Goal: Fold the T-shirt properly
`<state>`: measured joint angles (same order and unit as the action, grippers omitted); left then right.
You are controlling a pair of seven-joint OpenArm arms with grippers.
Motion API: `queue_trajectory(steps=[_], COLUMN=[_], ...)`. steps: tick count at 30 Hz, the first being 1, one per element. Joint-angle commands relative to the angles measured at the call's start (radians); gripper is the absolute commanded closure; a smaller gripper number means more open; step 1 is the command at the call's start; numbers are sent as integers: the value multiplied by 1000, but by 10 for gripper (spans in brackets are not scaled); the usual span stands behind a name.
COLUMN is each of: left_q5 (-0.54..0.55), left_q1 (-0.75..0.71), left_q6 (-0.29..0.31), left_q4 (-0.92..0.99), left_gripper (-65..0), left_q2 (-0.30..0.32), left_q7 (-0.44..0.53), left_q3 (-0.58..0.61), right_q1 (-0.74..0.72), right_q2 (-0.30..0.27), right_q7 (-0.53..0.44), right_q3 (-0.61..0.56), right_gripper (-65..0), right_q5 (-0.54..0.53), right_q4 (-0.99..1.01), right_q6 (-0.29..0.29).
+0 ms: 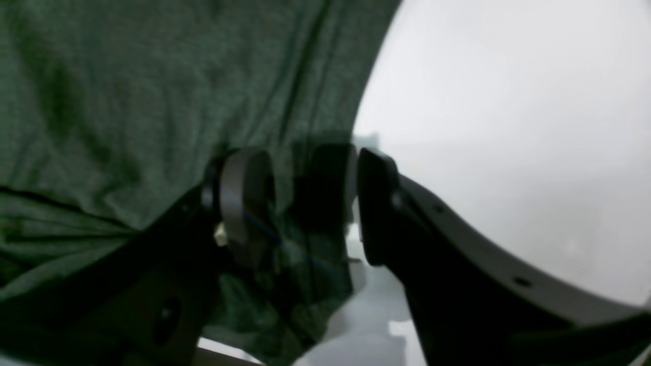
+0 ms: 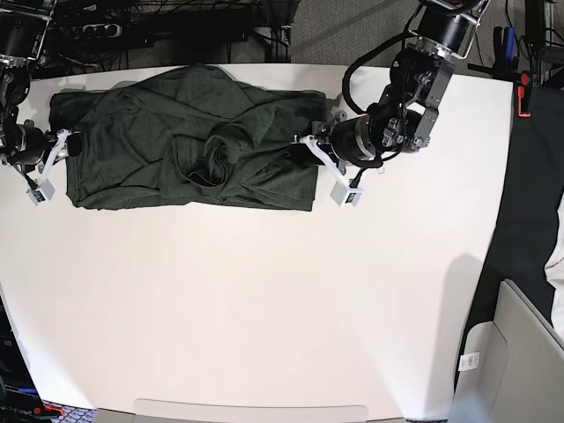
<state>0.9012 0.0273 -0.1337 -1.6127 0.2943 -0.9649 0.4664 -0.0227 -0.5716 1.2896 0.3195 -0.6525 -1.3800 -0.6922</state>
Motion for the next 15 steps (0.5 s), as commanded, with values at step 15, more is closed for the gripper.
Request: queue_trajectory(steps=[15], left_q5=[-18], left_q1=[7], left_q6=[-14], left_q4=[-7], left_gripper=[-34], left_q2=[-10], left_q7=[-10], left_q3=[-4], right_q1=[51], right_q2=[46], right_q7=[54], right_q3=[-7], right_gripper=[-294], right_q5=[-207], right_q4=[6], right_q6=[-6])
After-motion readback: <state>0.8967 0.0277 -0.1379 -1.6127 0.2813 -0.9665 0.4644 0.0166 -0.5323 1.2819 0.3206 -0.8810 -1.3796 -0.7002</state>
